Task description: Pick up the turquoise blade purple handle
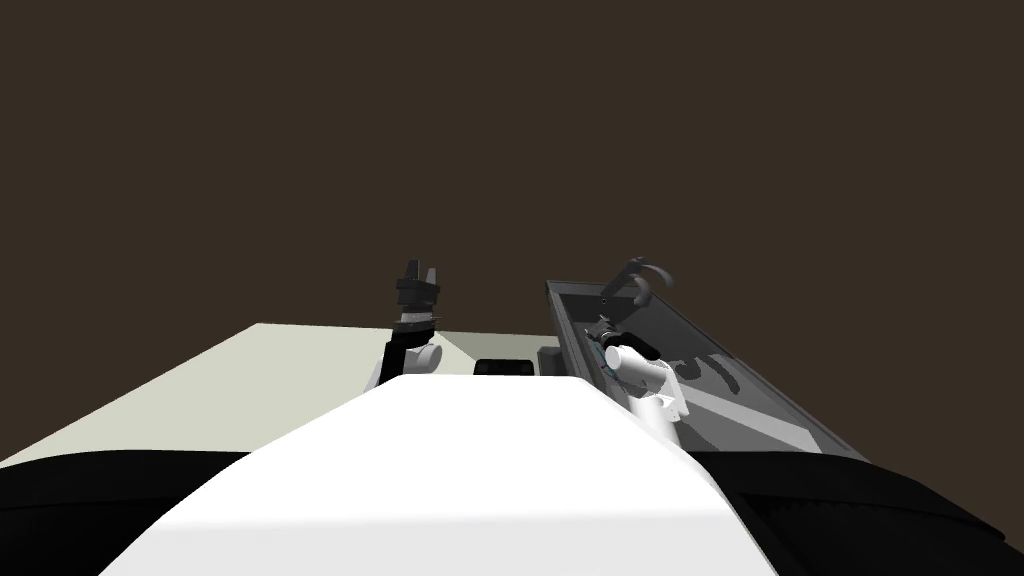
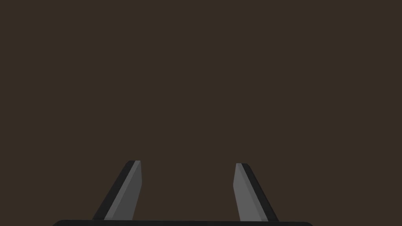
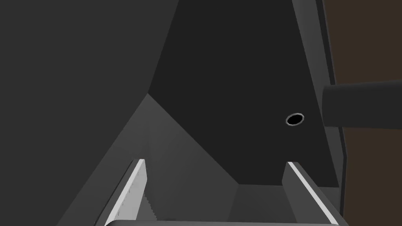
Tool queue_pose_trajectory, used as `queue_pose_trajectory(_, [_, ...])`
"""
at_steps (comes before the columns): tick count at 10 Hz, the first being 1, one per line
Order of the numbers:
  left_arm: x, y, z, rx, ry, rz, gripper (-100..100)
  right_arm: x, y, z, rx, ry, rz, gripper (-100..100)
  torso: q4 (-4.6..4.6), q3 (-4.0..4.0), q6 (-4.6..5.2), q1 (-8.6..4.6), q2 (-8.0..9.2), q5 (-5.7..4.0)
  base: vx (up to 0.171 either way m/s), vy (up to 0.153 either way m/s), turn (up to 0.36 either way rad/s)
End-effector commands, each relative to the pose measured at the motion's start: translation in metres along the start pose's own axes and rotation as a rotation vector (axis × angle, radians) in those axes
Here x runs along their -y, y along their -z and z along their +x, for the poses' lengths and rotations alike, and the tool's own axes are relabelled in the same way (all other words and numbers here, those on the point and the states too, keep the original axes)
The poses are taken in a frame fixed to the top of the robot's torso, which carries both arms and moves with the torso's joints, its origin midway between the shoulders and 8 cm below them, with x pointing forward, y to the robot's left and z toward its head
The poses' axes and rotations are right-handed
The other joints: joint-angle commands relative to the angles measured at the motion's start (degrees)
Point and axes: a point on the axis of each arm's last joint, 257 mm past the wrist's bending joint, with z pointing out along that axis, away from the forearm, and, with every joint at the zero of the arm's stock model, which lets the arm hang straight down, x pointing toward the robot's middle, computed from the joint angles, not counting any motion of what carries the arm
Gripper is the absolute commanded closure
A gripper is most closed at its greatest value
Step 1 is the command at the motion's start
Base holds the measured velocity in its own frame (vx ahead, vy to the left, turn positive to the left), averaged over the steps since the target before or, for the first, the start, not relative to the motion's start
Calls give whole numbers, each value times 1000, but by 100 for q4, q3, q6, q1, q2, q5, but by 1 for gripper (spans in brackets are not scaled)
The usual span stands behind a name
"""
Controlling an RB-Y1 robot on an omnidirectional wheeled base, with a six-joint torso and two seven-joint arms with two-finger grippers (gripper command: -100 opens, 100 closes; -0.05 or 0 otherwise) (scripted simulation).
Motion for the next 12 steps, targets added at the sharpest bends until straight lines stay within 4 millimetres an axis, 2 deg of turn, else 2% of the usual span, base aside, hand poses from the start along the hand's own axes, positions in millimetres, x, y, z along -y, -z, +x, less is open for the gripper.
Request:
queue_pose_trajectory(1, [0, 0, 0, 0, 0, 0, 0, 7, -2, -15, 34, -47, 43, -100, 0, 0, 0, 0, 0, 0, 62, 26, -153])
queue_pose_trajectory(2, [0, 0, 0, 0, 0, 0, 0, 12, -2, -18, 44, -47, 64, -100, 1, 1, 5, -2, -1, -1, 80, 44, -89])
queue_pose_trajectory(3, [0, 0, 0, 0, 0, 0, 0, 17, -2, -31, 71, -91, 93, -100, 0, -2, 1, 3, -4, 0, 114, 52, -154])
queue_pose_trajectory(4, [0, 0, 0, 0, 0, 0, 0, 23, -1, -34, 83, -91, 118, -100, -2, -8, 4, 6, -15, 1, 90, 44, -81])
queue_pose_trajectory(5, [0, 0, 0, 0, 0, 0, 0, 27, -1, -45, 109, -135, 143, -100, -2, -6, 1, 4, -11, 1, 107, 46, -169])
queue_pose_trajectory(9, [0, 0, 0, 0, 0, 0, 0, 49, 5, -72, 184, -219, 243, -100, -2, -5, 0, 3, -9, 0, 91, 43, -115])
queue_pose_trajectory(12, [0, 0, 0, 0, 0, 0, 0, 64, 11, -85, 229, -259, 308, -100, -2, -5, 3, -10, -9, -3, 78, 19, -109])
